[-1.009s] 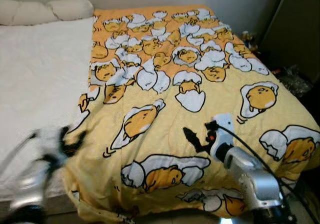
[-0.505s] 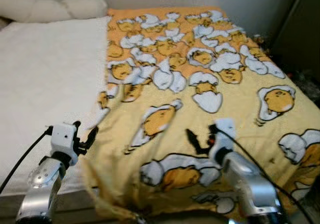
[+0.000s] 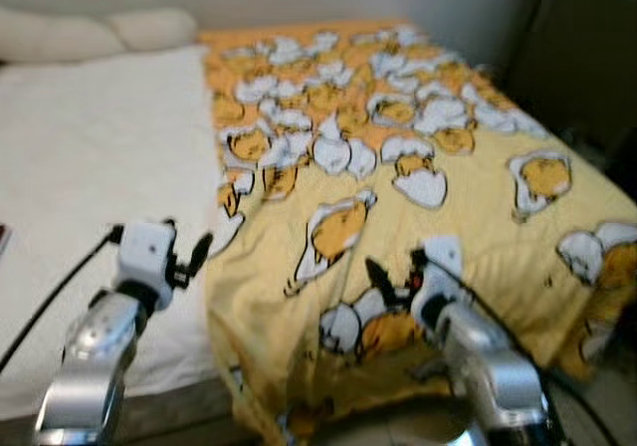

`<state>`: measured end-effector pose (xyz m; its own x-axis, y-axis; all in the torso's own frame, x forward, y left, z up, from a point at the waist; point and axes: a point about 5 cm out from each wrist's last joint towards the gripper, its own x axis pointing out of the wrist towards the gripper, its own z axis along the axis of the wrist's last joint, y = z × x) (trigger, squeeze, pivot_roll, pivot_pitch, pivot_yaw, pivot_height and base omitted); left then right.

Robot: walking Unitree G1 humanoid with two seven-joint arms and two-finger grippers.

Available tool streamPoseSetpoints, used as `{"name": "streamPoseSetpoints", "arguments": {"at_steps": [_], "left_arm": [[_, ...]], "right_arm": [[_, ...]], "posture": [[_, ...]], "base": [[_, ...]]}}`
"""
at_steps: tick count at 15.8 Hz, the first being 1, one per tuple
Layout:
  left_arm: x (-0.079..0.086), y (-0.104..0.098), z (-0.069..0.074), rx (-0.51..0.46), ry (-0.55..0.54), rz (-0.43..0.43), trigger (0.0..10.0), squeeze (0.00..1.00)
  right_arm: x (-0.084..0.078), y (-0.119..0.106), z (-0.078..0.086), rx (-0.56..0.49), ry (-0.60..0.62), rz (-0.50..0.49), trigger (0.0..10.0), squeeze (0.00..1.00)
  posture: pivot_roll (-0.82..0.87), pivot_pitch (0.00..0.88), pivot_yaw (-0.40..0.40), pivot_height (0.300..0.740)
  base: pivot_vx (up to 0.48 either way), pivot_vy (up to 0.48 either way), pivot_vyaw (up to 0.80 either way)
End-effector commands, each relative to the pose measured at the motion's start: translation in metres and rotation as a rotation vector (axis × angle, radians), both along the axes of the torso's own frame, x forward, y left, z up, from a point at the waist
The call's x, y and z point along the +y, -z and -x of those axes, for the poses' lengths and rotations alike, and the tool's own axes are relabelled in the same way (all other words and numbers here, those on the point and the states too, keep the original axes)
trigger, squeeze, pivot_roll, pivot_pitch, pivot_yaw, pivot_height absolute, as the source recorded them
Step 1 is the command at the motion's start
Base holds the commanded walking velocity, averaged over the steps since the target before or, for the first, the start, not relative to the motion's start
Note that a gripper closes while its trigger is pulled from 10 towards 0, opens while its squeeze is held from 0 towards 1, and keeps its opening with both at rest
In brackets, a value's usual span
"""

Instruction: Clean up the room

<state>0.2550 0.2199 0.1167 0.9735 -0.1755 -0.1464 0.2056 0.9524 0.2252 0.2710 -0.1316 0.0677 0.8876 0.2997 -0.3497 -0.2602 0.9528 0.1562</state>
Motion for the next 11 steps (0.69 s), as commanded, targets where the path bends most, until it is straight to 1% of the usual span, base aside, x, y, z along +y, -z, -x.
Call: {"name": "streamPoseSetpoints", "arguments": {"at_steps": [1, 3, 7, 9, 10, 11], "left_arm": [[-0.004, -0.003, 0.001, 0.014, 0.015, -0.015, 10.0, 0.00], [-0.006, -0.006, 0.001, 0.033, 0.030, -0.030, 10.0, 0.00], [-0.009, -0.009, 0.000, 0.045, 0.026, -0.027, 10.0, 0.00], [-0.011, -0.009, 0.000, 0.053, 0.026, -0.025, 10.0, 0.00], [-0.013, -0.009, -0.001, 0.051, 0.038, -0.041, 10.0, 0.00], [-0.014, -0.008, -0.002, 0.053, 0.036, -0.048, 10.0, 0.00]], "right_arm": [[-0.005, 0.003, 0.000, 0.009, 0.025, 0.011, 10.0, 0.00], [-0.005, 0.002, -0.001, 0.004, 0.028, 0.008, 10.0, 0.00], [-0.004, 0.002, -0.004, 0.004, 0.022, 0.013, 10.0, 0.00], [-0.004, 0.001, -0.005, 0.002, 0.020, 0.016, 10.0, 0.00], [-0.004, 0.001, -0.006, 0.000, 0.017, 0.017, 10.0, 0.00], [-0.004, 0.000, -0.007, -0.002, 0.014, 0.018, 10.0, 0.00]], "posture": [[0.00, 0.000, 0.057, 0.740], [0.00, 0.000, 0.059, 0.740], [0.00, 0.000, 0.055, 0.740], [0.00, 0.000, 0.054, 0.740], [0.00, 0.000, 0.053, 0.740], [0.00, 0.000, 0.055, 0.740]], "base": [[0.000, 0.480, 0.00], [0.000, 0.469, 0.00], [0.000, 0.436, 0.00], [0.000, 0.255, 0.00], [0.000, 0.000, 0.00], [0.000, -0.480, 0.00]]}}
